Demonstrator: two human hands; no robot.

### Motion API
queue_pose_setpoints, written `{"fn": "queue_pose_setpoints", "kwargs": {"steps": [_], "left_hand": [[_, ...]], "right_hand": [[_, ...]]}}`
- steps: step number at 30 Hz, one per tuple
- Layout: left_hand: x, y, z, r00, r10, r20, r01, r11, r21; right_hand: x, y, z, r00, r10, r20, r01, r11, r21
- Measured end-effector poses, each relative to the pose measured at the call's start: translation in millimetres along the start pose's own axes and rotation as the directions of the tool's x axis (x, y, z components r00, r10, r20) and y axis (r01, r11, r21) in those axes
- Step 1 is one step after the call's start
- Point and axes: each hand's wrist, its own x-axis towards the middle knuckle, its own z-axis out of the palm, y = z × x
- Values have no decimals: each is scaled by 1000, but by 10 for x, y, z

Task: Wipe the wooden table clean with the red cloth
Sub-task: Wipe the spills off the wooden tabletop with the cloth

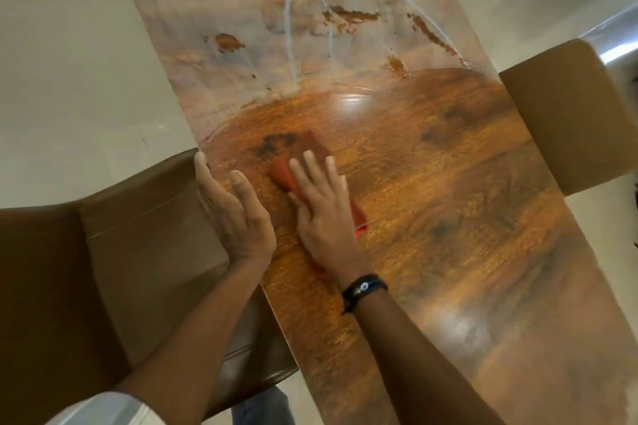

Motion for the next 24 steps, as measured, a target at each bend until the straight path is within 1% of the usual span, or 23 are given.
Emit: {"fn": "queue_pose_setpoints", "kwargs": {"steps": [2,4,5,6,8,10,12,14,16,20,22,24], "left_hand": [[-9,-4,-50,999,-44,-4,43,988,-151],[80,-37,-127,985,-170,-36,155,956,-251],[198,-51,-165,970,-231,-69,208,945,-251],[363,-55,-195,954,-282,-103,251,937,-244],[816,-12,-219,938,-317,-138,291,940,-181],[1331,87,-171,958,-253,-135,254,967,-9],[1819,216,-32,974,-202,-106,210,975,75],[2183,292,139,974,-213,-76,221,969,113],[2348,293,260,976,-208,-58,216,960,179],[2357,205,308,989,-128,-77,146,944,296],[2375,164,302,991,-116,-68,131,944,304],[2384,155,310,990,-126,-65,139,948,285]], "right_hand": [[-236,-180,99,981,-162,107,165,986,-14],[-306,-94,25,943,-275,187,294,952,-81],[-274,8,-45,937,-291,194,315,943,-104],[-217,127,-121,942,-279,185,302,947,-108],[-28,378,-272,975,-175,138,187,979,-85],[226,623,-409,997,-28,78,32,998,-58],[505,848,-526,996,83,17,-83,995,-47],[795,1052,-640,987,158,-35,-160,986,-50],[1084,1238,-754,968,236,-84,-241,969,-53],[1668,1496,-967,907,387,-165,-401,914,-59],[1901,1491,-992,882,439,-172,-453,890,-52],[2012,1344,-929,875,452,-172,-465,885,-37]]}}
